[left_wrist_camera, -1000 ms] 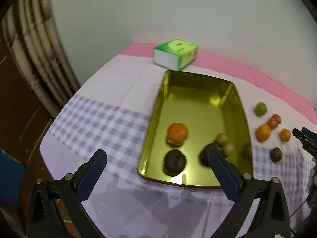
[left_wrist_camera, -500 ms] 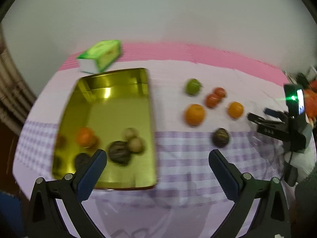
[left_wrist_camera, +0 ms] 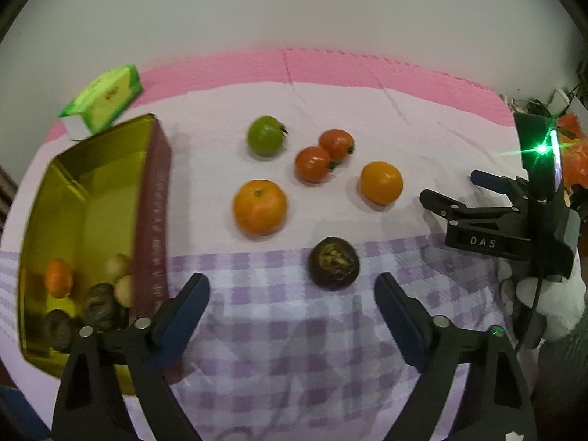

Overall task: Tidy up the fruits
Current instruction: 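Move the left gripper to the dark shriveled fruit and grasp it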

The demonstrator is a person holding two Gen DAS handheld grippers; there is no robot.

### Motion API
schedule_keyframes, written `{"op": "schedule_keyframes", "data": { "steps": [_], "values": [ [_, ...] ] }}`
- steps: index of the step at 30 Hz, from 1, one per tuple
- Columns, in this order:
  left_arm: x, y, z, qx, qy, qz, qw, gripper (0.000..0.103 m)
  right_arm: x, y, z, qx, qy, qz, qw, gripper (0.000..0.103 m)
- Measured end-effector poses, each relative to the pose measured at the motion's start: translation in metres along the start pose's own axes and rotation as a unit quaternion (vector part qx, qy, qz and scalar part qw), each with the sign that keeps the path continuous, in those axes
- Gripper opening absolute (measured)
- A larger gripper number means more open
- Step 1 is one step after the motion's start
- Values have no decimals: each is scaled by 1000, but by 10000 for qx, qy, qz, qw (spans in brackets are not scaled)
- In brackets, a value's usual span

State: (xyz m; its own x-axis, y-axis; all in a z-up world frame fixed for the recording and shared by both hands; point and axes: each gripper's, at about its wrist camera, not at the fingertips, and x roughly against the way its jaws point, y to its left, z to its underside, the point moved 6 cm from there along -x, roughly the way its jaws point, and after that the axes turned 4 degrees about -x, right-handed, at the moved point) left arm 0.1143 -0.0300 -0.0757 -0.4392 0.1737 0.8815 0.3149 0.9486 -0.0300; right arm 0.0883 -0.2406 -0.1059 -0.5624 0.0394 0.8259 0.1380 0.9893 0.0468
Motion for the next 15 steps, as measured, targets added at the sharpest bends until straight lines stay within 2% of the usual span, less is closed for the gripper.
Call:
{"op": "schedule_keyframes", "data": {
  "steps": [2,10,15],
  "values": [
    [-10,-5,-4,2,64,38,10000,83,1,0,0,-3,1,4,10000,103],
    [-35,-14,-7,13,329,125,9994,62,1,0,0,-7,3,7,10000,103],
    [-39,-17,-8,2,341,117,9994,52,1,0,-1,-9,3,8,10000,103]
  ]
}}
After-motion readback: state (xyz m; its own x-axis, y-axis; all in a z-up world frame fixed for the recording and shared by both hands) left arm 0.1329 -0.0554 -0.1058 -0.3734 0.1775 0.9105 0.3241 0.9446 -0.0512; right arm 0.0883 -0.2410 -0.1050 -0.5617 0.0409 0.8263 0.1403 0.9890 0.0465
